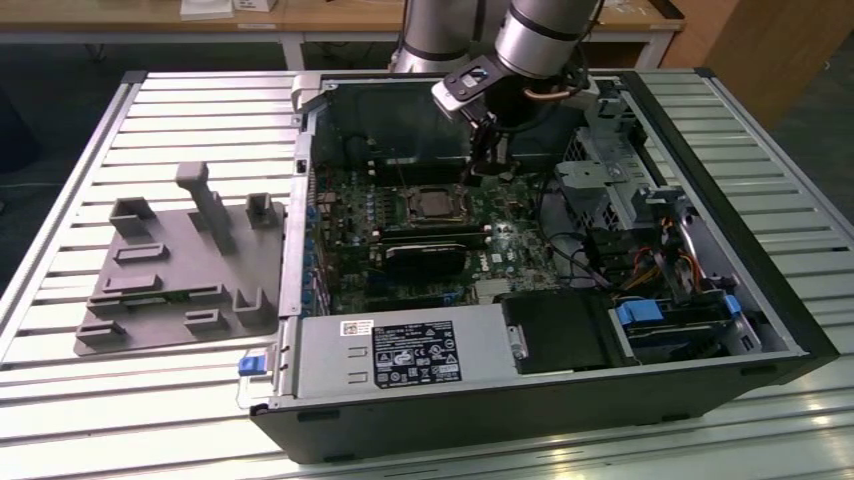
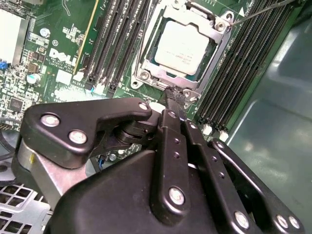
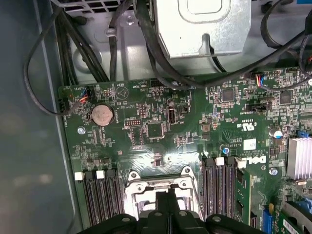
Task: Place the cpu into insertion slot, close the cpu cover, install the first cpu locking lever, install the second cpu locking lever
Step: 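Close the cpu cover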
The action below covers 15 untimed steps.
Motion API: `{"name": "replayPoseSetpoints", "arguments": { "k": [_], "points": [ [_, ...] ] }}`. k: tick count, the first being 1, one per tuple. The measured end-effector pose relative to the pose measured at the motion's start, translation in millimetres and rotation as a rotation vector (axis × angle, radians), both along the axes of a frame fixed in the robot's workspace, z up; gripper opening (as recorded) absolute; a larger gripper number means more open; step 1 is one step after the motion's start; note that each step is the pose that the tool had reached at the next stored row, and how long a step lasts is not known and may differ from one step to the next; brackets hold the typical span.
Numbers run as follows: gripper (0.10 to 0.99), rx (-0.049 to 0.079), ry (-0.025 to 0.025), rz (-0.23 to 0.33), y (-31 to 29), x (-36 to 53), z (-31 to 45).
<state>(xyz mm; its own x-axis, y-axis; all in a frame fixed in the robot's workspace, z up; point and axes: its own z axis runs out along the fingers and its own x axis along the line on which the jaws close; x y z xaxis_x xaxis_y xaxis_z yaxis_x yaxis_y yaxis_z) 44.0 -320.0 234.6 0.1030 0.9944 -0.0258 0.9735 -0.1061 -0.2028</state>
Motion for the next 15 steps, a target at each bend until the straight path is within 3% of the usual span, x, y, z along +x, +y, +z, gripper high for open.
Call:
{"name": "replayPoseSetpoints", "arguments": {
  "k": [1, 2, 6, 8, 11, 15],
  "points": [
    [0.102, 0.0, -0.0017, 0.0, 0.0, -0.4, 0.1],
    [0.102, 0.0, -0.0073, 0.001, 0.1, -1.3, 0.0],
    [0.102, 0.0, -0.0474, 0.002, 0.0, -7.6, -1.2],
    [0.102, 0.0, -0.063, 0.003, 0.0, -11.1, -2.1],
    [0.102, 0.0, -0.0782, 0.004, 0.0, -16.0, -2.9],
    [0.102, 0.0, -0.089, 0.009, -0.1, -20.4, -3.0]
  ]
}}
